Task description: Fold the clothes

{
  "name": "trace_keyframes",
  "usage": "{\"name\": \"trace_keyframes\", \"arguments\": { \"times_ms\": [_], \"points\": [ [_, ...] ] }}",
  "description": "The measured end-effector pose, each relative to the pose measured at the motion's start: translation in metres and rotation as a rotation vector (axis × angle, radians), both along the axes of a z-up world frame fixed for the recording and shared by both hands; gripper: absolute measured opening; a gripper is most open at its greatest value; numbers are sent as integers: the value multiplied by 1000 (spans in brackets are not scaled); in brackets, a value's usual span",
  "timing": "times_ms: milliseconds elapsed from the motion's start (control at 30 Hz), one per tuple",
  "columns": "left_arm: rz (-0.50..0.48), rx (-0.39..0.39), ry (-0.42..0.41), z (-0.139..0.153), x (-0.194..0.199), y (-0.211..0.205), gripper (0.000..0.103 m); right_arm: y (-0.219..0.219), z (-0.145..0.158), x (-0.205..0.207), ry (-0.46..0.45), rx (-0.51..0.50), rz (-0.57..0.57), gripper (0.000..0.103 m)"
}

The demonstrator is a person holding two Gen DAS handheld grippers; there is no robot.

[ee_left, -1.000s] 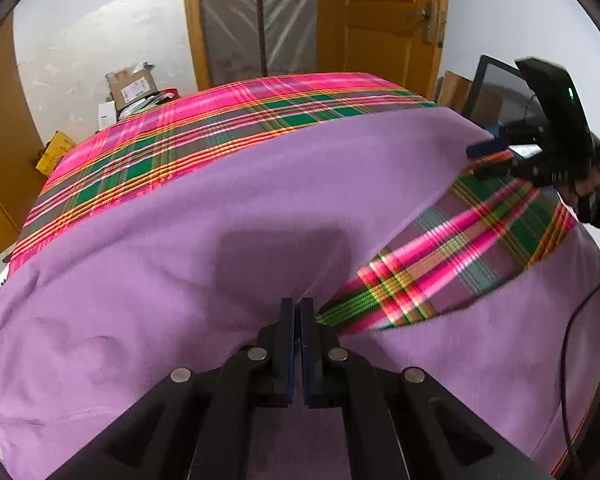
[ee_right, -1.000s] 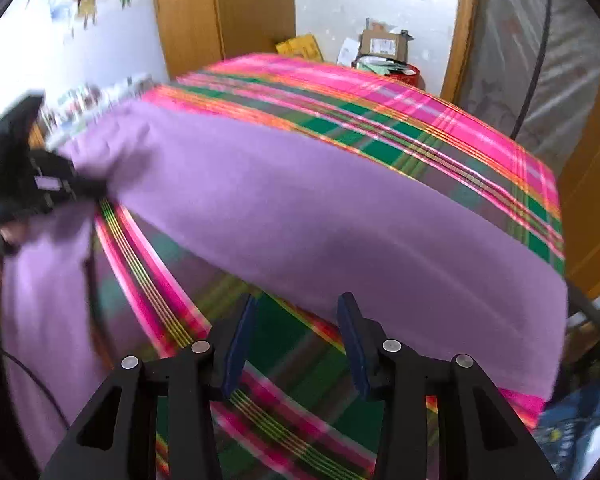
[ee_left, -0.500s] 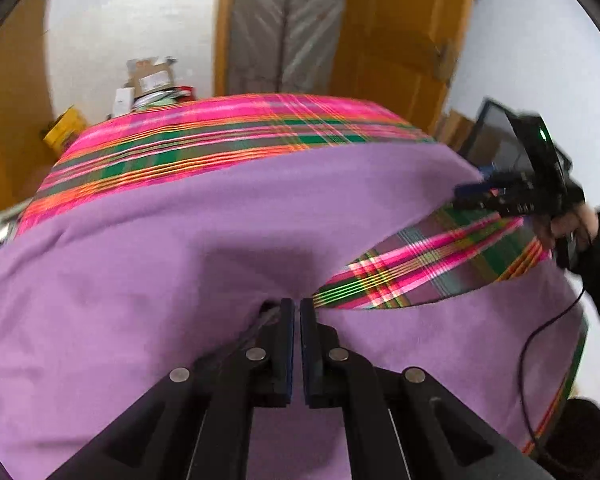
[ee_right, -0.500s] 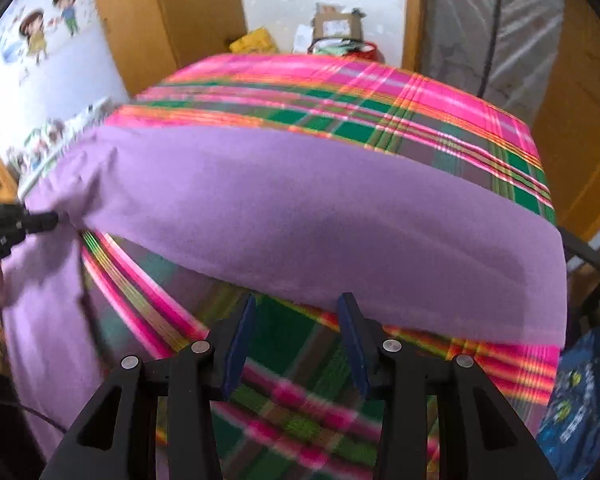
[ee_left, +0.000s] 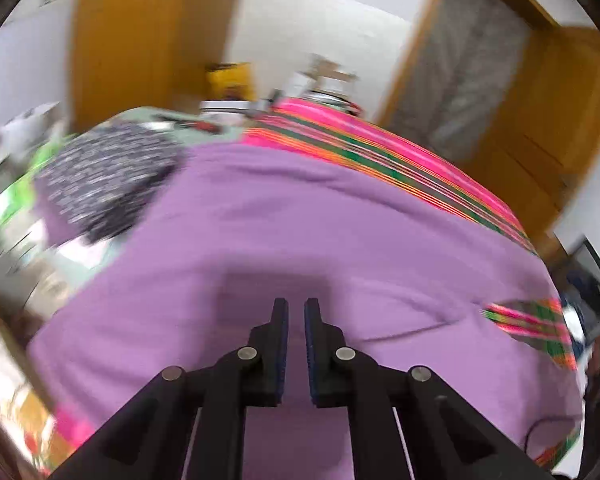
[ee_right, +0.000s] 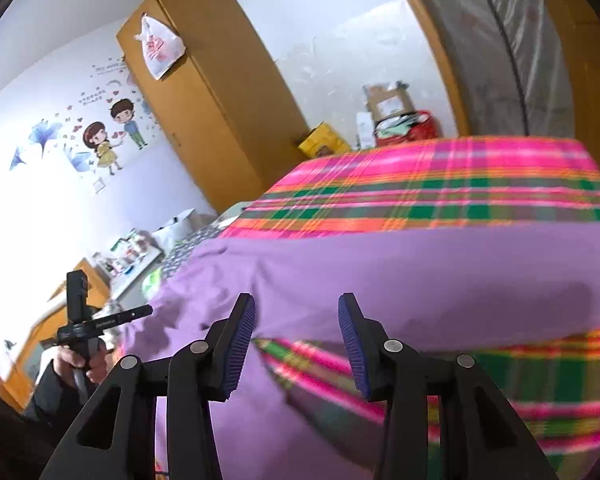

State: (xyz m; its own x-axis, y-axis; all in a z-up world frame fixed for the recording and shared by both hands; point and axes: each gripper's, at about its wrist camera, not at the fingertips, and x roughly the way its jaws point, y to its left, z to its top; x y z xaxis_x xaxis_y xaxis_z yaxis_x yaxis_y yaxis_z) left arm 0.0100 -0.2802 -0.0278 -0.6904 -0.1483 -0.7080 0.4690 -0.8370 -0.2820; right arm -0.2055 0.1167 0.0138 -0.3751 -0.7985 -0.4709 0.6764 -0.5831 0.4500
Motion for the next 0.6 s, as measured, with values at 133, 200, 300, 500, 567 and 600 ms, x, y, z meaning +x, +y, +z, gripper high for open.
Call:
{"name": "trace_keyframes", "arguments": {
  "times_ms": [133,200,300,500,567,600],
  "points": [
    [174,28,0,-4,41,-42,21,-20,-11,16,-54,-67,33,45],
    [245,56,4,-9,61,-57,25,-31,-18,21,-83,-87,52,45],
    [285,92,5,-16,73,-68,26,-49,-23,26,-99,-59,82,45],
    [328,116,-54,-28,73,-81,27,-71,-22,33,-97,-21,133,45],
    [328,112,-54,-25,73,-81,27,-73,-20,32,-89,-16,133,45],
    [326,108,-46,-24,73,-82,27,-71,-18,31,-81,-13,128,45]
  ]
}}
